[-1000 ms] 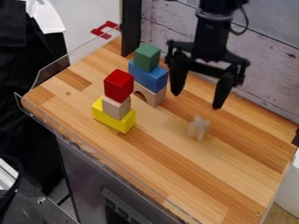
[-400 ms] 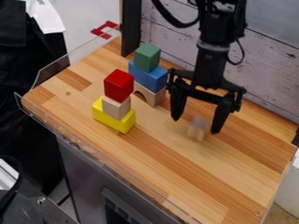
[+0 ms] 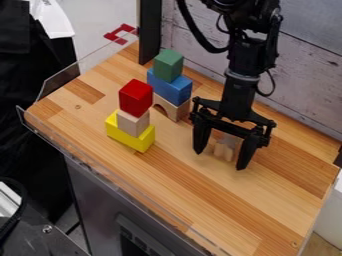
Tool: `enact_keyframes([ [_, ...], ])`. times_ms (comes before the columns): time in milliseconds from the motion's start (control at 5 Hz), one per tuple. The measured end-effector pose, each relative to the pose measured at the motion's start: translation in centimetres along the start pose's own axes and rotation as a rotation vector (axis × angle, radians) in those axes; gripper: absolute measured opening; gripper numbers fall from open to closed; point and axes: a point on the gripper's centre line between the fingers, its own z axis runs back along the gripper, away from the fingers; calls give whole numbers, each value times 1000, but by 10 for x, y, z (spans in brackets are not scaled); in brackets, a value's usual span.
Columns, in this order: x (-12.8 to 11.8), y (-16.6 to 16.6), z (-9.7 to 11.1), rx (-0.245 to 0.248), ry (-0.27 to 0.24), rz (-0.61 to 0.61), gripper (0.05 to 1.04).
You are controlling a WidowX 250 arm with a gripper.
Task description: Put the plus on top of the green cube
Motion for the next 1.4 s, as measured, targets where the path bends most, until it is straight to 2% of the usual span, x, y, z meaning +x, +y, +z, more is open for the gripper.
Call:
enact_keyframes([
  [200, 7, 2, -4, 1, -9, 18, 922],
  [400, 11, 1, -4, -4, -34, 38, 631],
  [600, 14, -1, -2, -6, -52, 47, 463],
  [800, 13, 0, 0, 14, -47, 61, 463],
  [1000, 7, 2, 38, 39, -89, 69, 463],
  [1200, 5, 4, 88, 30, -156, 71, 463],
  [1400, 6, 19, 132, 75, -190, 101, 463],
])
